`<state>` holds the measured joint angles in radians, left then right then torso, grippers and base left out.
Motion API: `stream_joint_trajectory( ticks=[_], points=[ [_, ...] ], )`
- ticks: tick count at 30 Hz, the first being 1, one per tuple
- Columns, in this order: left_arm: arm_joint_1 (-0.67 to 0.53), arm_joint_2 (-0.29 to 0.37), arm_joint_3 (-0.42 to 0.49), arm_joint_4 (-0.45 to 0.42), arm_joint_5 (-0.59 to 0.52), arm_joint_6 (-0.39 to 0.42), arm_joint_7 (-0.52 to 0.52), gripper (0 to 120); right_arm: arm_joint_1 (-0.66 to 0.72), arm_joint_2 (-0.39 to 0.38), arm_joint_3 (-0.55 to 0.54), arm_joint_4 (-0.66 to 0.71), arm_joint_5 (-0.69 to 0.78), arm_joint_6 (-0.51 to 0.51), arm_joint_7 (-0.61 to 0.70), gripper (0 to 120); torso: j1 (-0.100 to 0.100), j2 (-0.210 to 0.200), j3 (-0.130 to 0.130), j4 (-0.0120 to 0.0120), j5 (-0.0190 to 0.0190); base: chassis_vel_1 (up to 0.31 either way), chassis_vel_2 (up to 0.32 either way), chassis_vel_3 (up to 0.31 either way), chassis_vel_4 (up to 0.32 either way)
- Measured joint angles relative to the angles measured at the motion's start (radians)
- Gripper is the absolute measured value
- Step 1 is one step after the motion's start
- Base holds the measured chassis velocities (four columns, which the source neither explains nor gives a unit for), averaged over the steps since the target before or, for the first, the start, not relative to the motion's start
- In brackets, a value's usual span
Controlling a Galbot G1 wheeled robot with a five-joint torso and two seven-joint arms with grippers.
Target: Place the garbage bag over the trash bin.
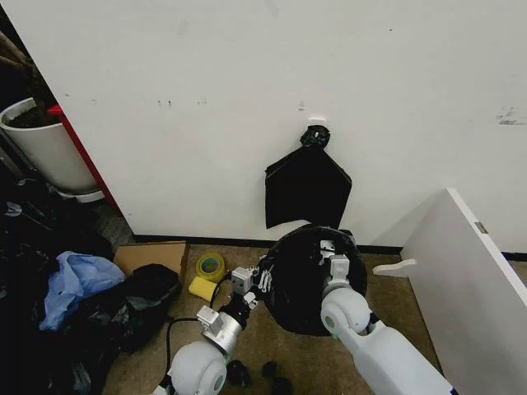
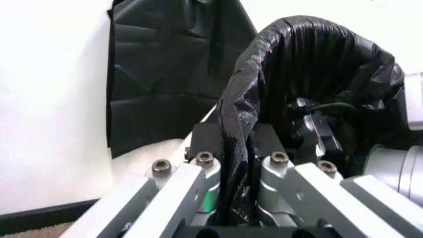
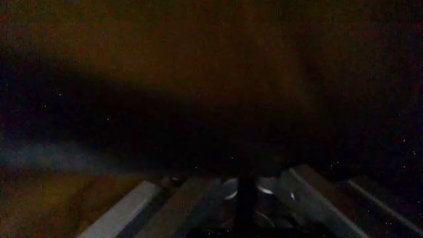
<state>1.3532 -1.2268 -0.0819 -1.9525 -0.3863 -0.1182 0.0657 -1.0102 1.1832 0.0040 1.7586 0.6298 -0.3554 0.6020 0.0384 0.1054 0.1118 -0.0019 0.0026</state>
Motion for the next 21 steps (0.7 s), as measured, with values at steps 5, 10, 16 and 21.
stream_joint_trajectory(
  ticks=[5, 10, 16, 21],
  points=[
    [0.004, 0.003, -0.012, -0.001, 0.007, -0.005, 0.004, 4, -0.032, -0.013, 0.006, 0.068, 0.060, -0.006, -0.004, 0, 0.000, 0.000, 0.000, 0.0000, 0.0000, 0.000, 0.000, 0.000, 0.000],
    [0.001, 0.006, -0.031, 0.009, 0.024, -0.020, 0.008, 4, -0.100, -0.045, 0.004, 0.203, 0.125, -0.062, 0.032, 0, 0.000, 0.000, 0.000, -0.0001, -0.0001, 0.000, 0.000, 0.000, 0.000],
    [-0.003, 0.008, -0.058, 0.012, 0.044, -0.056, 0.021, 4, -0.141, -0.049, 0.017, 0.297, 0.315, -0.177, 0.133, 0, 0.000, 0.000, 0.000, -0.0001, 0.0001, 0.000, 0.000, 0.000, 0.000],
    [-0.022, 0.010, -0.078, 0.045, 0.062, -0.102, 0.045, 4, -0.157, -0.057, 0.049, 0.372, 0.475, -0.247, 0.188, 0, 0.000, 0.000, 0.000, 0.0000, 0.0001, 0.000, 0.000, 0.000, 0.000]
  ],
)
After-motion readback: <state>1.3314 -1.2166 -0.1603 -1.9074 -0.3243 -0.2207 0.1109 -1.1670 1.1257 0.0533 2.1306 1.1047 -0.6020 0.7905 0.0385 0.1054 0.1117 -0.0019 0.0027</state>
